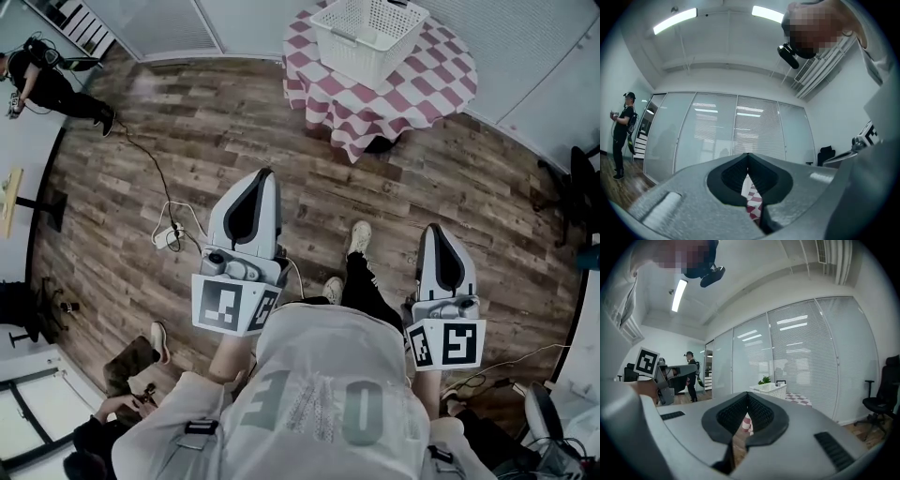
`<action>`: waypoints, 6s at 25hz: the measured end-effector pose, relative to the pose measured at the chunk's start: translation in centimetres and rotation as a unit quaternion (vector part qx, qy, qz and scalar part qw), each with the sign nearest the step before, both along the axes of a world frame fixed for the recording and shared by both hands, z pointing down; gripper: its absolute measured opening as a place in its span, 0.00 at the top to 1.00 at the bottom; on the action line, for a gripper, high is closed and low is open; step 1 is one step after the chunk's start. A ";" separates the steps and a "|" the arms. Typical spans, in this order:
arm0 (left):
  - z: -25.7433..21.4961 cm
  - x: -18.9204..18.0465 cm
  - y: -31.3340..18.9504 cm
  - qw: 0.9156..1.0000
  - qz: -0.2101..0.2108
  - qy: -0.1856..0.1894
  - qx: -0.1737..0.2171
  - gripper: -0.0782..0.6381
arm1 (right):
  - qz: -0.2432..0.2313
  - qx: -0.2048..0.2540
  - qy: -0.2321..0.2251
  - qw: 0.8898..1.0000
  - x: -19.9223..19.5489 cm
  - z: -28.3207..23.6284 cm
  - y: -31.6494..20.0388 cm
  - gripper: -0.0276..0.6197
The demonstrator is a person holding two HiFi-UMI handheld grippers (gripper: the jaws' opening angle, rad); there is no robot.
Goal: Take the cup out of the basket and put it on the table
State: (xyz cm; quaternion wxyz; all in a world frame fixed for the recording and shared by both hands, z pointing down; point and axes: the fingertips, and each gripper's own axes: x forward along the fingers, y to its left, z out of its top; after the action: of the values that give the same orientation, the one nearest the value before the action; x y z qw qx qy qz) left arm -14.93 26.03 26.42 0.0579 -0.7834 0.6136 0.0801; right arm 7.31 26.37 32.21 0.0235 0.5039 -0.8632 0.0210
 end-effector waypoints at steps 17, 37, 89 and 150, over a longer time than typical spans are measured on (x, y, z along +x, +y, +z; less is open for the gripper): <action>0.4 0.3 -21.4 0.999 -0.041 0.026 -0.006 0.88 | -0.028 0.027 0.013 0.999 0.0 -1.9 -23.1 0.94; 1.1 0.8 -40.3 0.999 -0.011 0.023 -0.028 0.88 | -0.016 -0.009 0.006 1.000 -0.6 0.1 -41.9 0.94; 18.5 8.3 -71.9 0.841 0.235 -0.129 -0.470 0.52 | 0.050 -0.050 -0.057 0.996 -2.0 -0.1 -62.6 0.94; 38.4 5.4 -69.9 0.697 0.147 -0.237 -0.661 0.84 | 0.049 -0.061 -0.043 0.996 -2.3 1.4 -64.2 0.94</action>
State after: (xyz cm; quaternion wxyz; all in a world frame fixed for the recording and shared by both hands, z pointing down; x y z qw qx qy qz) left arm -9.57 -43.90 64.78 -0.3434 -0.6932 0.3518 -0.5270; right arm 4.97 -37.80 33.65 0.0161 0.5421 -0.8346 0.0962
